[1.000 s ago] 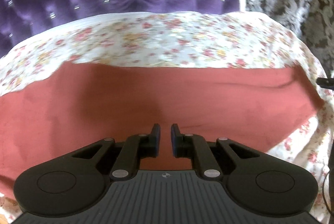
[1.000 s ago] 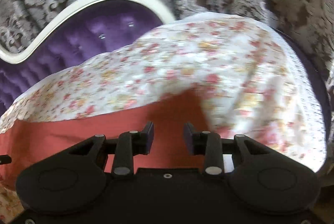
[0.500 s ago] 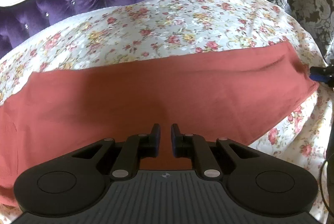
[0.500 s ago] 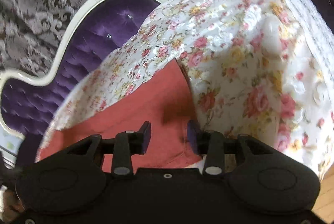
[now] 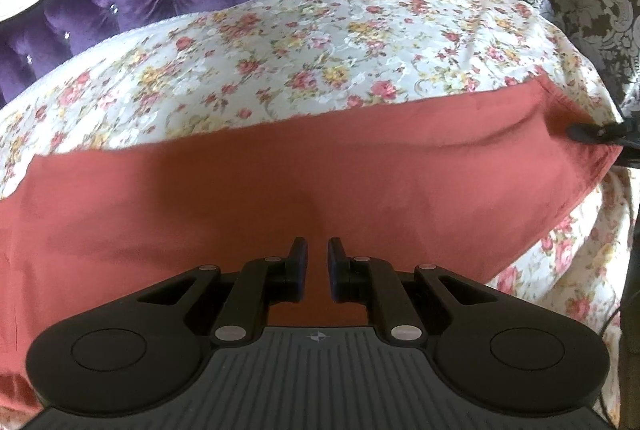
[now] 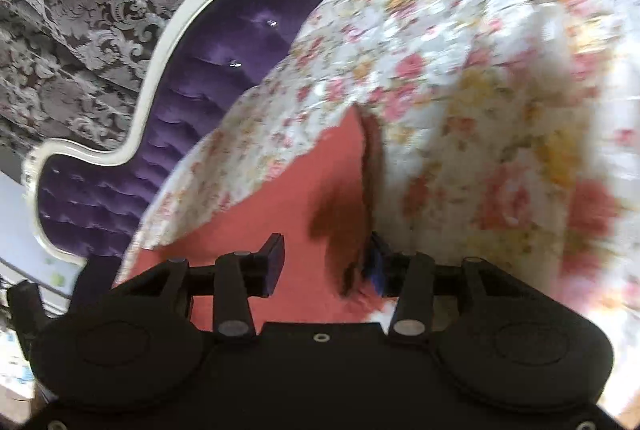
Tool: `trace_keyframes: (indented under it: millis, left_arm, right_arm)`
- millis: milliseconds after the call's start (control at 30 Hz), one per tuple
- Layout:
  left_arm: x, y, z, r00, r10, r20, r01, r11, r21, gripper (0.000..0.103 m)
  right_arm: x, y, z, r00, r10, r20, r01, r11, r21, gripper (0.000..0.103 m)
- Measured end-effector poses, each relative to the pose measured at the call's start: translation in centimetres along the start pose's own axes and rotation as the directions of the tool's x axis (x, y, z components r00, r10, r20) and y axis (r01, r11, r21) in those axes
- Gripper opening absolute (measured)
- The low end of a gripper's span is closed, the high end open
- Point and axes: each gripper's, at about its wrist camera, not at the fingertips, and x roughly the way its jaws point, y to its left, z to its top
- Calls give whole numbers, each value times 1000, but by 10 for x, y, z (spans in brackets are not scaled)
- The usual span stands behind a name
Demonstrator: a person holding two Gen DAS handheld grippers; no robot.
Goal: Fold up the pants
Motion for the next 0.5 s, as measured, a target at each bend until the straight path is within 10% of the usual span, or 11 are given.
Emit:
trace_keyframes:
  millis: [33, 500]
  left_arm:
    - [1, -1, 3, 1000, 0, 4, 0, 1000, -2, 12]
    - [67, -25, 53, 1000, -8, -10, 7, 998, -57, 11]
  right_arm:
    - [4, 3, 1, 1000, 5, -7, -5, 1000, -10, 13]
    - [-41, 76, 8, 986, -9, 165, 25, 995, -99, 13]
